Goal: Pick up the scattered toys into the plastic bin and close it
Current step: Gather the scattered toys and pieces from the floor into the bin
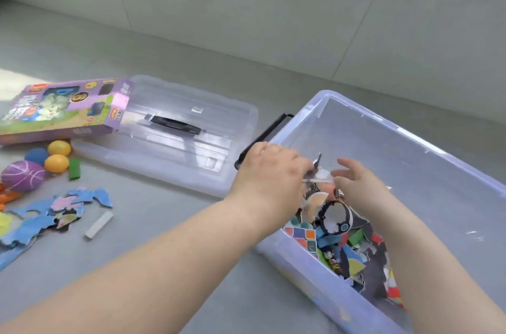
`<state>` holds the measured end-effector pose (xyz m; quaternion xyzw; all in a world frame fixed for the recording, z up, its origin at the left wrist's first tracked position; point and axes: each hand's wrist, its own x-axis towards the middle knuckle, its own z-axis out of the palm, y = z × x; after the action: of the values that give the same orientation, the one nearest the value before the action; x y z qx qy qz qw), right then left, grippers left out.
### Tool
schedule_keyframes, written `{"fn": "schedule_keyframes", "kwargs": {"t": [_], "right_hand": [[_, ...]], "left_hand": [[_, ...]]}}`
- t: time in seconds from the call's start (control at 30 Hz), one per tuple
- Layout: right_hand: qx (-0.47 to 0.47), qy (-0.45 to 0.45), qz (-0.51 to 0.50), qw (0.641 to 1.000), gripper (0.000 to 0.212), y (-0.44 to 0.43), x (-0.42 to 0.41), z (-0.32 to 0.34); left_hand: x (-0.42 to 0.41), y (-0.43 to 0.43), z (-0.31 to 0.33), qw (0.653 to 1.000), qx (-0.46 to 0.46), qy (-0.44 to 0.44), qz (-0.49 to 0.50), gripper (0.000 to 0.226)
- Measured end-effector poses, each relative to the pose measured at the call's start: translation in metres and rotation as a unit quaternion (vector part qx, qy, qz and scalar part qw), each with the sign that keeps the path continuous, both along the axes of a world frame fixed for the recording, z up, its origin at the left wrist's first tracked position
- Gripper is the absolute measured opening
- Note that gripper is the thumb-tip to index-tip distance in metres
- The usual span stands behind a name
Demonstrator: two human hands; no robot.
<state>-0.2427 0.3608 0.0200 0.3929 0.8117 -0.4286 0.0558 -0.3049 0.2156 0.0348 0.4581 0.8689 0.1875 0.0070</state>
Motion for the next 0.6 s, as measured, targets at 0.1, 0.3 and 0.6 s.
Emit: {"fn": "schedule_keyframes", "kwargs": {"t": [0.1,0.3,0.6], "right_hand": [[0.001,0.034,-0.012,0.999,0.046,0.004,0.004,-0.001],[0.039,0.169,0.055,0.983,0.031,-0.022,0.003,0.013],[0.151,0.299,0.208,0.919,0.012,-0.091,-0.023,0.022]], "left_hand": [[0.001,-0.004,-0.015,1.000,-0.008,-0.004,-0.029,0.033],[-0.001,-0.073,-0.038,0.973,0.229,-0.015,-0.032,0.027],[-0.013,-0.241,-0.109,0.973,-0.105,-0.103,0.177,0.047]]}}
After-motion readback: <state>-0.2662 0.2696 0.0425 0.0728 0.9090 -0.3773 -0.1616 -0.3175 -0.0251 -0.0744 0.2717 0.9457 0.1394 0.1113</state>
